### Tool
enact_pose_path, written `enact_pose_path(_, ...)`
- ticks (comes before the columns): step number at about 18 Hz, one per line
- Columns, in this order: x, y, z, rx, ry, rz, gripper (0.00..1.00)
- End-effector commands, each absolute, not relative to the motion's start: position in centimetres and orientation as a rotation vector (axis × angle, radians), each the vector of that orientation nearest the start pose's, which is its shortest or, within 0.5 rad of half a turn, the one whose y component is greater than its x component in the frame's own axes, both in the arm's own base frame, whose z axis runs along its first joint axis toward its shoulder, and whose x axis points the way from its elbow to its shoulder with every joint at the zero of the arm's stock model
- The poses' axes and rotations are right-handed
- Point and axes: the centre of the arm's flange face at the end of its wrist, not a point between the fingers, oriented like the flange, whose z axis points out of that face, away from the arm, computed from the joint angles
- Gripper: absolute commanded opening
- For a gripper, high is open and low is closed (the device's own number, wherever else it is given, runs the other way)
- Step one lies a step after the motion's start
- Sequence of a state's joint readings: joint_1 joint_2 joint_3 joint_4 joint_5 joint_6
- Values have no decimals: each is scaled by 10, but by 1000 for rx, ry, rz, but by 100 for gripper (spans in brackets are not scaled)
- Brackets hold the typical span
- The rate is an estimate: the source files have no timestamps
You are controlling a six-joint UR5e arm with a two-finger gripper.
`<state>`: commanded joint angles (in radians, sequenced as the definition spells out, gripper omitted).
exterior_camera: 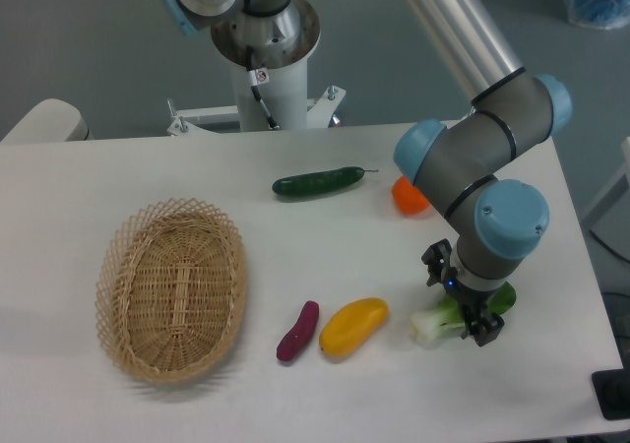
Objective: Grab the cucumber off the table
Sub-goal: 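Move the gripper from the bok choy over to the green cucumber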
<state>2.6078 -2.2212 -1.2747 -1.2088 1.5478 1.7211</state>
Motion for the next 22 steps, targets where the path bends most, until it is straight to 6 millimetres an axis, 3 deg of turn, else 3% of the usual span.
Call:
enact_pose_path(7, -554, 485, 266, -2936, 1046, -3, 100)
enact_pose_path(12, -536, 476, 261, -2935, 1047, -47, 100)
enact_pose_path(16, -513, 464, 260, -2938, 1050, -89, 100)
enact_pose_path(22, -453, 414, 258, -2957, 1019, -195, 100)
